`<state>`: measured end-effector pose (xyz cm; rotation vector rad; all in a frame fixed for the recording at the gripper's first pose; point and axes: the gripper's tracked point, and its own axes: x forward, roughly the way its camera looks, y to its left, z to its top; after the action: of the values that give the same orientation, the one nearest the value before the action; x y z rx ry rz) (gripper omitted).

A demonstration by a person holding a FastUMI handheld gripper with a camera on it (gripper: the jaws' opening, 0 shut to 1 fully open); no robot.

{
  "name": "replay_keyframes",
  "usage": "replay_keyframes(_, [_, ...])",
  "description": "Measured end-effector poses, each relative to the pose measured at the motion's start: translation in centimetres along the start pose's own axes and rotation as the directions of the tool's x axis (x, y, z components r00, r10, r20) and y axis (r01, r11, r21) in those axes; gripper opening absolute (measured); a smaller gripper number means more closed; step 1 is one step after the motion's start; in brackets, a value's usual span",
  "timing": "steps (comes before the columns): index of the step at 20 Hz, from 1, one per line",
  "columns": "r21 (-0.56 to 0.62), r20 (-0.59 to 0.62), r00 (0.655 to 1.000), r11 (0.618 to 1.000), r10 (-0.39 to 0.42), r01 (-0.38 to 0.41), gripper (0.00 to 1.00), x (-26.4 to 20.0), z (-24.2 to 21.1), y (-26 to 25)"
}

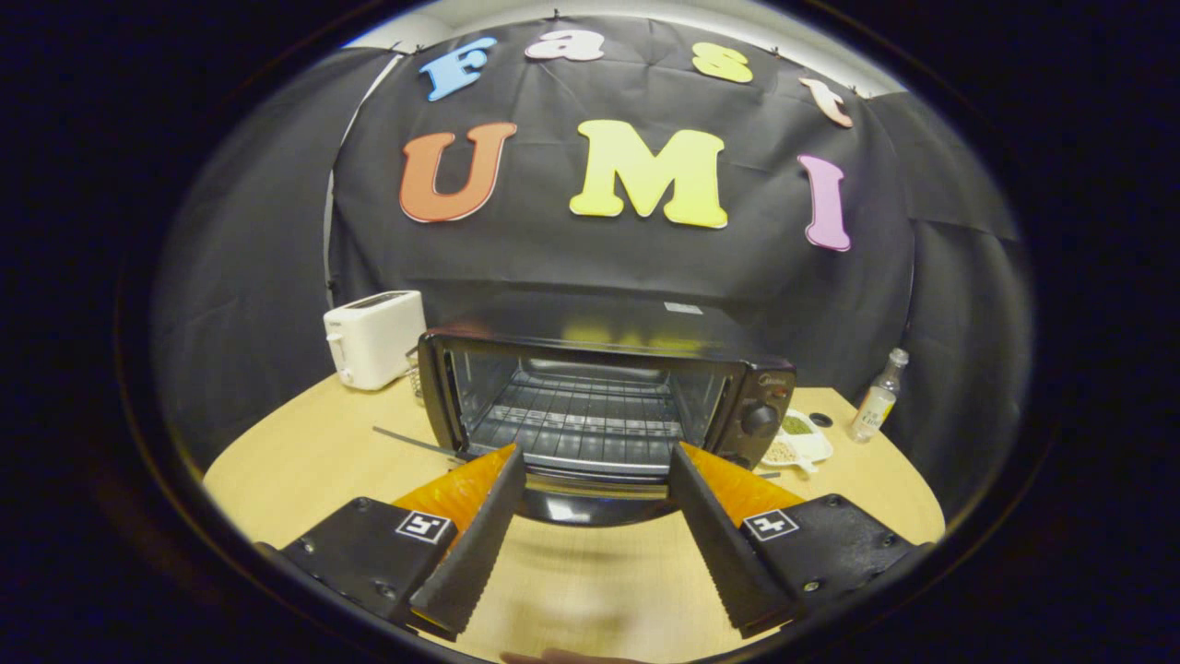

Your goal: Open the toaster oven, put the food inside, and close the toaster oven door.

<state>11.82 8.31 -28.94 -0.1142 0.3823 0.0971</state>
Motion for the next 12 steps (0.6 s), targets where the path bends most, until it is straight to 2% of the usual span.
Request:
replay_keyframes(7, [-0.009, 0.014, 0.999, 0.999, -0.032, 0.032, 1.00, -1.7, -5.2, 0.5])
replay_keyframes(12, [0.008, -0.061, 0.997, 0.999, -0.045, 0.046, 1.00, -1.8, -9.2, 0.9])
